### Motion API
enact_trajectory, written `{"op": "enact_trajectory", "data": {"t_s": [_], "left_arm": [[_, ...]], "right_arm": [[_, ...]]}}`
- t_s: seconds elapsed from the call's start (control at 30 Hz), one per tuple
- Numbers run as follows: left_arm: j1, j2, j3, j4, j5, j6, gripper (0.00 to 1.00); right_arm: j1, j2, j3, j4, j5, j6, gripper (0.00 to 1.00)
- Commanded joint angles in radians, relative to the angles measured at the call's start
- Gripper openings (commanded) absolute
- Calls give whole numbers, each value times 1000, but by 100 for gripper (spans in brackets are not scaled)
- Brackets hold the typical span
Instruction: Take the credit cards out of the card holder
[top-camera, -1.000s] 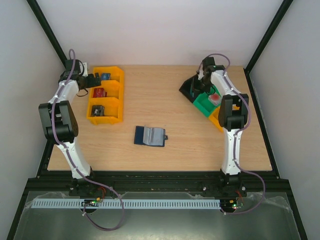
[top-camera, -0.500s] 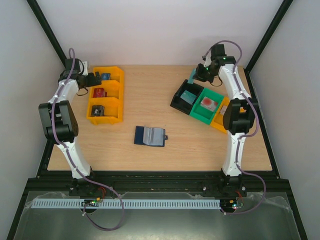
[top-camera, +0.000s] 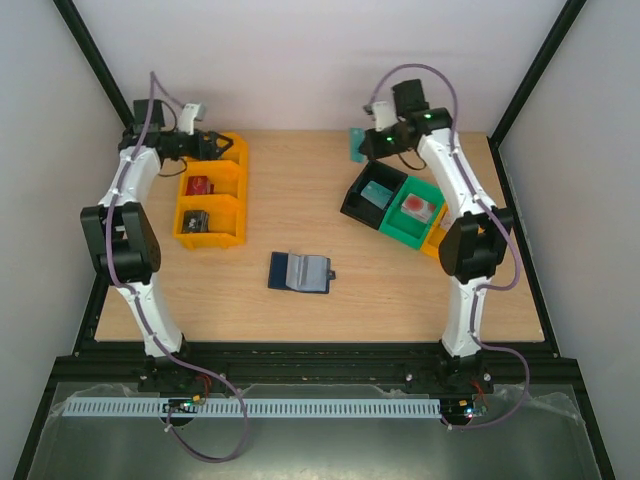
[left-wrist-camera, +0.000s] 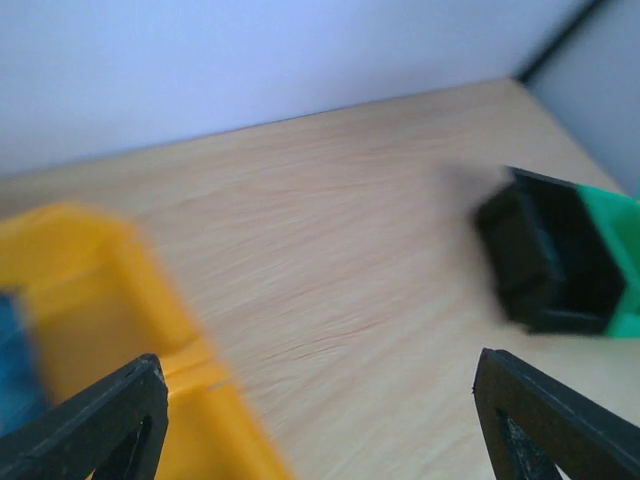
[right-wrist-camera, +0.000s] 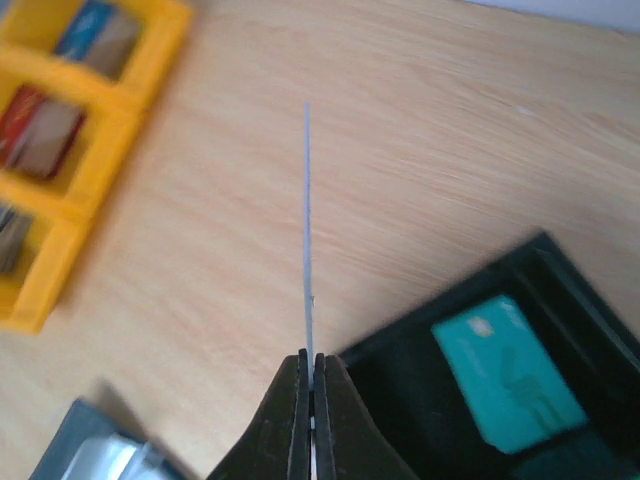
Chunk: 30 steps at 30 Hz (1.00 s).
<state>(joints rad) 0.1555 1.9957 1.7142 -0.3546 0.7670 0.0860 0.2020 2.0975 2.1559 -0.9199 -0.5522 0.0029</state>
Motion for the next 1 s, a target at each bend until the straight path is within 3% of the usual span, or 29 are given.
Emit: {"op": "enact_trajectory", "data": {"t_s": [0.0,0.2,0.3,0.6,0.7,0.9,0.97], "left_arm": [[-111,12,125,-322,359,513,82],[-228,-15,124,-747,312,1027,74],[-284,-28,122,-895,285,1154,70],[-341,-61,157,-935,381,1140,65],[-339,-78,163,-863,441,1030,62],[-371,-126,157,-843,461,1007,48],[-380,-138,137,-850,441,1020,36]], "right_arm": [[174,-95,-5,-65,-22,-327,2],[290,-131,-12,-81,-45,-465,2],[328,-171,-43,-91,-73,-563,2],[405,-266,-178,-78,-25,-679,2],[408,-293,-217,-62,-25,-695,2],[412,-312,-237,-42,-24,-700,2],[412,-322,-245,-29,-18,-699,2]]}}
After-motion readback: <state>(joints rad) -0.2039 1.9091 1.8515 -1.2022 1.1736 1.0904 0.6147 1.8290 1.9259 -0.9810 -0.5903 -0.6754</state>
